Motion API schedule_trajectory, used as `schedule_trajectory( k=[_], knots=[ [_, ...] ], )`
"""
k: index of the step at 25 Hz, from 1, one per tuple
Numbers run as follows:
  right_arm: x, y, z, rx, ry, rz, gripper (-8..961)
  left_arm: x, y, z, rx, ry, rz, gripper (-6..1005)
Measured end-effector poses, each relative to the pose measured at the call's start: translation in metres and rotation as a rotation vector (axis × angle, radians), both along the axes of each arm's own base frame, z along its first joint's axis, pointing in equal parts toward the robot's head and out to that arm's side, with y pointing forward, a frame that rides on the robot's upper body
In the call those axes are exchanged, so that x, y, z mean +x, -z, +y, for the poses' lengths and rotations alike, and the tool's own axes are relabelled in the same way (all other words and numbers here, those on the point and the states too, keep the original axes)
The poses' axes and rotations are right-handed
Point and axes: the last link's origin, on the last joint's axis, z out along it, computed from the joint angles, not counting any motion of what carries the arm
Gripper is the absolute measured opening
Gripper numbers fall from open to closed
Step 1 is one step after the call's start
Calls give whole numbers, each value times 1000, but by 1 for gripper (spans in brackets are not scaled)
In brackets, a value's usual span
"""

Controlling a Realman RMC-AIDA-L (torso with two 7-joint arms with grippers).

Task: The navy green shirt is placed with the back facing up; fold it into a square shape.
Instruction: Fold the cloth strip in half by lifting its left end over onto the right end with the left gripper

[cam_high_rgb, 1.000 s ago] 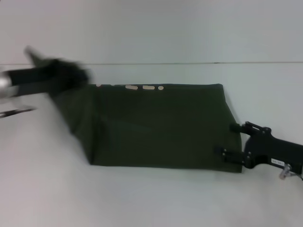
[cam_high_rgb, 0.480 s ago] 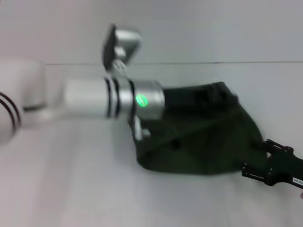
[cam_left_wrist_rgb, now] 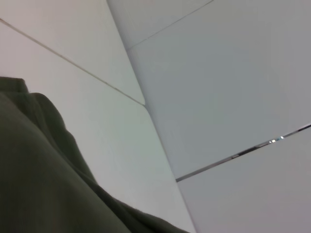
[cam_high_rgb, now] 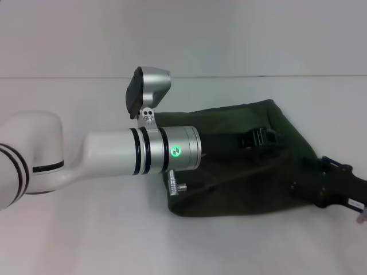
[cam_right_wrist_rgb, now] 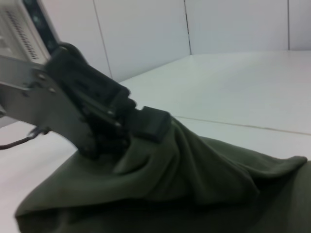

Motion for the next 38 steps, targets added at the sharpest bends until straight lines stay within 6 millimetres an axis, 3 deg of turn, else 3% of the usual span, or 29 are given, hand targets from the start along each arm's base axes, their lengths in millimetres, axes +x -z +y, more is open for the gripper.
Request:
schedule_trajectory(
  k=[11,17,28,38],
  knots=[
    [-33,26,22,-104,-172,-106,895,9,-13,2,13,48,-69,88],
    [-46,34,40,-98,-176,-142,895,11,-17,2,15,64,-86,101],
    [-48,16,66,58,-85,-103,895,10,-19,0,12,74,-99,124],
    [-42,8,80,142,0,-117,894,9,-2,-6,11,59,-63,146]
  ],
)
